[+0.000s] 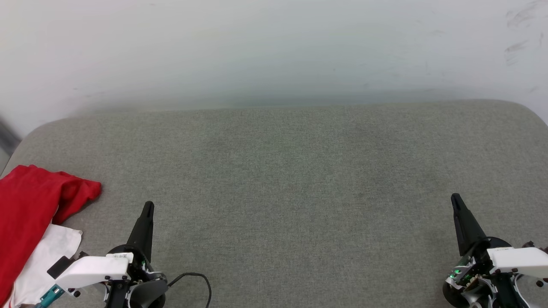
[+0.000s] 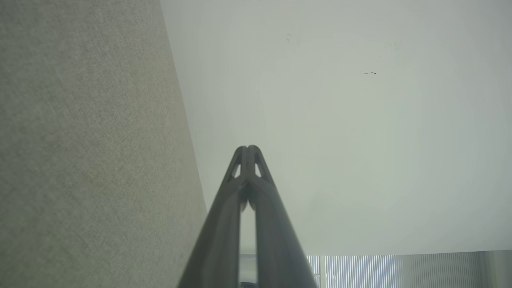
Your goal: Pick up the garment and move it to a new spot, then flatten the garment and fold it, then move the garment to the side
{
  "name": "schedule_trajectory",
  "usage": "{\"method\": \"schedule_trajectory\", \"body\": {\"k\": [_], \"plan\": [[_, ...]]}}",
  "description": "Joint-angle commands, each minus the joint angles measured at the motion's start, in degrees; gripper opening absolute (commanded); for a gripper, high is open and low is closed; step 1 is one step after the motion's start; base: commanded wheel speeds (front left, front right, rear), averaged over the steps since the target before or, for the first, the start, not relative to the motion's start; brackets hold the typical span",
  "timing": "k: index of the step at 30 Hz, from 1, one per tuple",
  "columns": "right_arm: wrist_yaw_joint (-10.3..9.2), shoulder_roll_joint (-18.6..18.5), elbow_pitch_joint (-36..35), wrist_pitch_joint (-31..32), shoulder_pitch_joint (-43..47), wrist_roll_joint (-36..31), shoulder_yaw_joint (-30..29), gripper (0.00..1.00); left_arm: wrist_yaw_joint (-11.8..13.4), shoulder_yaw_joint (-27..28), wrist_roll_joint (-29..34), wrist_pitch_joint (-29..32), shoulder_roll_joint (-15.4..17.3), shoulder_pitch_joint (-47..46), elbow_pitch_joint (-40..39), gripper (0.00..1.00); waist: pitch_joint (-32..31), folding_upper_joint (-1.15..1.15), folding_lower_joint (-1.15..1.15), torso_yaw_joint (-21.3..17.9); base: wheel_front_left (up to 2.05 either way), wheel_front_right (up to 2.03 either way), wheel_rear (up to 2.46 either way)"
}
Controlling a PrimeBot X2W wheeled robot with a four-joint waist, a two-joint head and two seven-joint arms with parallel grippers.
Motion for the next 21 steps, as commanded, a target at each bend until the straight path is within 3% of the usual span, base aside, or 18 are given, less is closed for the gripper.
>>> {"method": "schedule_trajectory", "body": {"k": [1,7,8,21], "plan": [[-0.02,0.16,0.06,0.18,-0.7,-0.33,-0.05,0.0,-0.13,0.08,0.07,0.14,-0.07,-0.38,0.04,0.0,0.0,0.0,0.0,0.0,0.0,0.0,0.0],[-0.02,0.16,0.06,0.19,-0.7,-0.34,-0.05,0.0,-0.13,0.08,0.07,0.13,-0.07,-0.38,0.04,0.0,0.0,0.0,0.0,0.0,0.0,0.0,0.0],[0.0,0.0,0.14,-0.03,0.1,0.01,0.02,1.0,0.01,-0.03,0.0,-0.02,-0.01,0.05,0.16,1.0,0.0,0.0,0.0,0.0,0.0,0.0,0.0],[-0.01,0.03,-2.43,-3.42,1.38,-1.66,1.28,1.0,0.02,-5.22,0.87,-3.46,-0.05,-0.92,-1.88,1.0,0.05,0.0,0.0,-0.02,0.0,0.0,0.0]]}}
